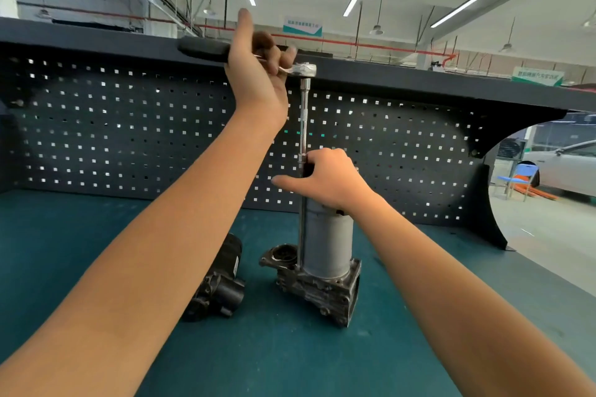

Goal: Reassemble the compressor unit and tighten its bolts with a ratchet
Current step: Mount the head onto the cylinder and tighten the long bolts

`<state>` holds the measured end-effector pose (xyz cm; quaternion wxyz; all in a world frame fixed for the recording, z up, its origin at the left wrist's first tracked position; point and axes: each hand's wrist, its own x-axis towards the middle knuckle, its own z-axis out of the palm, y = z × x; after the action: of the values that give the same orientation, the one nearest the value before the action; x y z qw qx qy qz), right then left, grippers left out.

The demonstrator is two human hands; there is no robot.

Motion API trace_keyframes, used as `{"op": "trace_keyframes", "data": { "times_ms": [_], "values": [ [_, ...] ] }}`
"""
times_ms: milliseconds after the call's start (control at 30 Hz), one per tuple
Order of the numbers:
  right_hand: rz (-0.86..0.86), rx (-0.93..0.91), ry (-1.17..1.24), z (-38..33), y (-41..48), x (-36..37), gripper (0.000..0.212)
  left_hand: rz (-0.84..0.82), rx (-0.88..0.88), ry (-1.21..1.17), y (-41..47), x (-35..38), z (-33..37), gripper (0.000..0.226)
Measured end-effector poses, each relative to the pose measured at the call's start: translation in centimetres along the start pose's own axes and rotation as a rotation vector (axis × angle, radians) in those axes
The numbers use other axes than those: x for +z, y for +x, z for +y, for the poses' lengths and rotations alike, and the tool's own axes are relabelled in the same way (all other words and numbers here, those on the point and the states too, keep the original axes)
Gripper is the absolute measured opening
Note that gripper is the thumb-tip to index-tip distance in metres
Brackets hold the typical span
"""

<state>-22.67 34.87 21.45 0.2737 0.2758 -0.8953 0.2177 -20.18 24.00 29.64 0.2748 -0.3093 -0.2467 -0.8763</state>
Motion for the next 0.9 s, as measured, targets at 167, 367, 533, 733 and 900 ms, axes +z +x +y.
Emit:
{"op": "trace_keyframes", "data": {
  "times_ms": [167,367,533,733,900],
  "values": [
    [-0.041,-0.004,0.027,0.0,0.0,-0.2,0.057,0.070,-0.157,-0.160,1.1,-1.1,0.4,0.041],
    [-0.166,0.056,-0.402,0.8,-1.0,-1.0,0.067,-0.053,-0.054,0.087,0.8,-1.0,-0.2,0.045],
    [-0.244,0.199,-0.363,1.8,-2.1,-0.9,0.089,-0.240,0.157,0.451,-0.5,0.3,-1.1,0.038],
    [-0.331,0.236,-0.305,1.7,-1.7,-1.2,0.098,-0.332,0.295,0.524,-3.4,2.0,-2.5,0.032],
    [-0.341,0.214,-0.260,1.9,-1.5,-1.6,0.101,-0.053,0.115,0.168,-1.6,1.1,-0.6,0.037]
  ]
}}
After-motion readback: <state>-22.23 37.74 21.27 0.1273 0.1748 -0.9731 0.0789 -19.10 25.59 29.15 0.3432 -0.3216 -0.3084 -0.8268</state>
